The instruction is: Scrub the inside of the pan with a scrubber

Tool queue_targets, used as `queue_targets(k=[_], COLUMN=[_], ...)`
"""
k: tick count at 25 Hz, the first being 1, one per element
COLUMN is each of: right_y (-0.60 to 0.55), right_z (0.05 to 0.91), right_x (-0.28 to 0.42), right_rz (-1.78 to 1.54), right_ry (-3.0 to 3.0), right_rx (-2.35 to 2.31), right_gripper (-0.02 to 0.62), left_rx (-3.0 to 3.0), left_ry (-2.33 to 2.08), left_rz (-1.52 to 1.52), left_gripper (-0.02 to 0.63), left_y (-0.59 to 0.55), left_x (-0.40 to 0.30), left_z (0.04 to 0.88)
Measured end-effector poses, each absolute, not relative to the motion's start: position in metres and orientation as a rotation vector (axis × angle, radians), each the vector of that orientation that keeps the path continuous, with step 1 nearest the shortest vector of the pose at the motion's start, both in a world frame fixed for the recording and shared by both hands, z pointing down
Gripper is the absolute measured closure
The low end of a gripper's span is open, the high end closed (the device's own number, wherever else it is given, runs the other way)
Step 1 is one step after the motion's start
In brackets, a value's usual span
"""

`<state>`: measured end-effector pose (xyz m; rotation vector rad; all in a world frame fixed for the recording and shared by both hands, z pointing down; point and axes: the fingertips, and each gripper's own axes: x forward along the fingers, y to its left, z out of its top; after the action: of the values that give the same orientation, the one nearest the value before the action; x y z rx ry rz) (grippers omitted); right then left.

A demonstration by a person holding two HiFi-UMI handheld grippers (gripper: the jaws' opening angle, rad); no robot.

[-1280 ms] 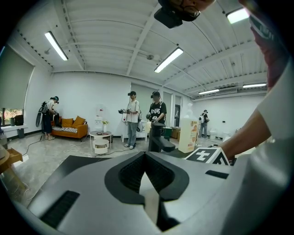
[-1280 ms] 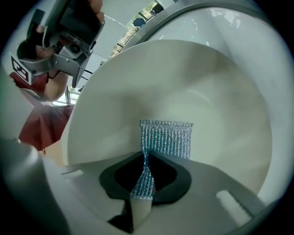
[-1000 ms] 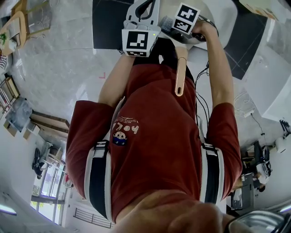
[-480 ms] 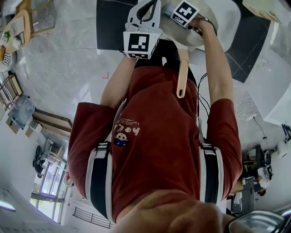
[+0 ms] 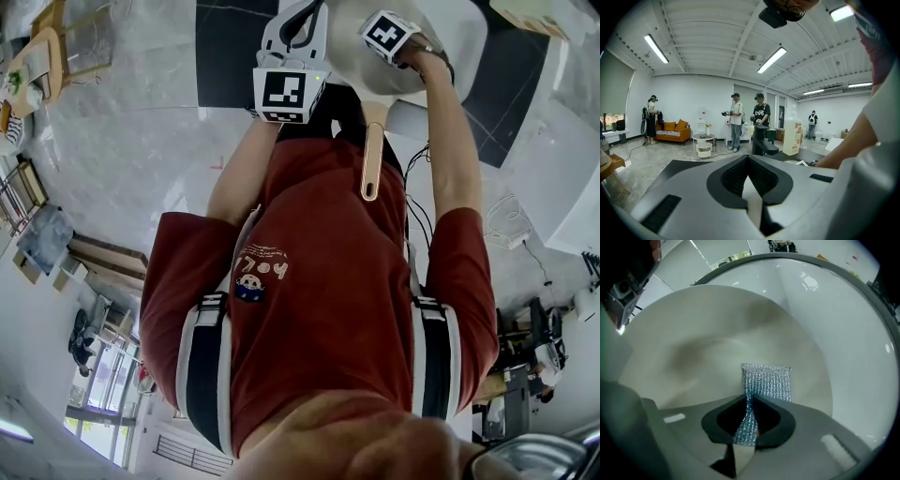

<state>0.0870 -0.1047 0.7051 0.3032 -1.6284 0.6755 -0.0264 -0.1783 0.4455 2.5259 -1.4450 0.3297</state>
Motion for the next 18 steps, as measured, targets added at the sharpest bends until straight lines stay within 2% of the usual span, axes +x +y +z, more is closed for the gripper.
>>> queue_targets(k=[9,18], right_y=[-0.086,-0.088], right_z=[0.680,0.618], right_x=[0.082,0.073], right_rz=[0.607,0.450], right_ry=[-1.673,-1.792], right_rx=[0.285,0.390], right_gripper=[0.535,0.537], left_rx=[2.536,2.554], left_ry=[-1.459,-1.474], left_rz=[0.313,0.282], left_gripper=[0.600,0.600], left_y=[-0.176,-0.171], left_x=[-0.024,-0.021], left_z=[0.441,0.429])
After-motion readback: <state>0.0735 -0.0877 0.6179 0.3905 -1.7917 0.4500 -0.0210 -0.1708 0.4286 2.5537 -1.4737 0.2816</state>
